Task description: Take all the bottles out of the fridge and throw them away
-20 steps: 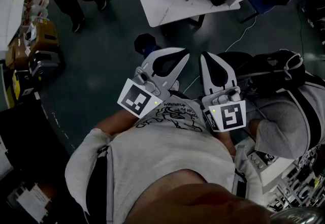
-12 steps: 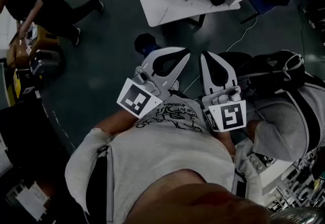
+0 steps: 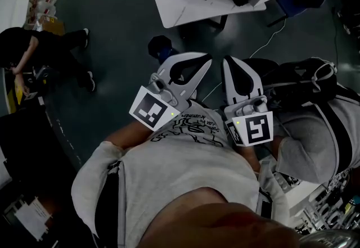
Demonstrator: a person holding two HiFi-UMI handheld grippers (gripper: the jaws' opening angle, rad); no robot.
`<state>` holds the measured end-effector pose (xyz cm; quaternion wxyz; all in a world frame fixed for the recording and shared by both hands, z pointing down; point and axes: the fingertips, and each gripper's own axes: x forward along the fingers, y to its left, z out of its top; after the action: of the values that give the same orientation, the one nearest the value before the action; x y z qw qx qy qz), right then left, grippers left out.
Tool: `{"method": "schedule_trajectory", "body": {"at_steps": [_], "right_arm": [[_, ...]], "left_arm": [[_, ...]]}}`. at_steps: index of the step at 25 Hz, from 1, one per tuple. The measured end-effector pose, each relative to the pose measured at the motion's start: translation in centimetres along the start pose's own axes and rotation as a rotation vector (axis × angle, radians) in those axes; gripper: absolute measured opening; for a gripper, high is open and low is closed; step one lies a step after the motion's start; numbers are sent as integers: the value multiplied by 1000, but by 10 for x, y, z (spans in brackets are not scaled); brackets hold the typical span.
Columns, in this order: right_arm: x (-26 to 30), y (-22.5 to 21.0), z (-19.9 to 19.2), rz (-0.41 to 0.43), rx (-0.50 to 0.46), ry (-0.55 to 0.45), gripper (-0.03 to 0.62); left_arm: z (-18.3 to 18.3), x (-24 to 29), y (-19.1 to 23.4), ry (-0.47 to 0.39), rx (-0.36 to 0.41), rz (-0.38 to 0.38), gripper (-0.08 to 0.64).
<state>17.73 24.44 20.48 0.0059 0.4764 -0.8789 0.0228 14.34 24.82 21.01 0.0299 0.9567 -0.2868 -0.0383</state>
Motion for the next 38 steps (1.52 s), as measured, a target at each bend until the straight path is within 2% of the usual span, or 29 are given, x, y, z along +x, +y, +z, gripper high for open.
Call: {"method": "schedule_trajectory", "body": {"at_steps": [8,16,25,38], "right_arm": [[8,2,3,9,-2,-1,9],[38,-13,0,12,4,5,9],[96,-27,-1,27,3,17,9],[188,-28,2,23,-12,33,9]], "left_arm": [[3,0,5,-5,-3,0,9],[-2,14,35,-4,-12,6,9],[-1,27,92,-7,-23,17,9],[7,32,179,-22,-33,-12,9]]}}
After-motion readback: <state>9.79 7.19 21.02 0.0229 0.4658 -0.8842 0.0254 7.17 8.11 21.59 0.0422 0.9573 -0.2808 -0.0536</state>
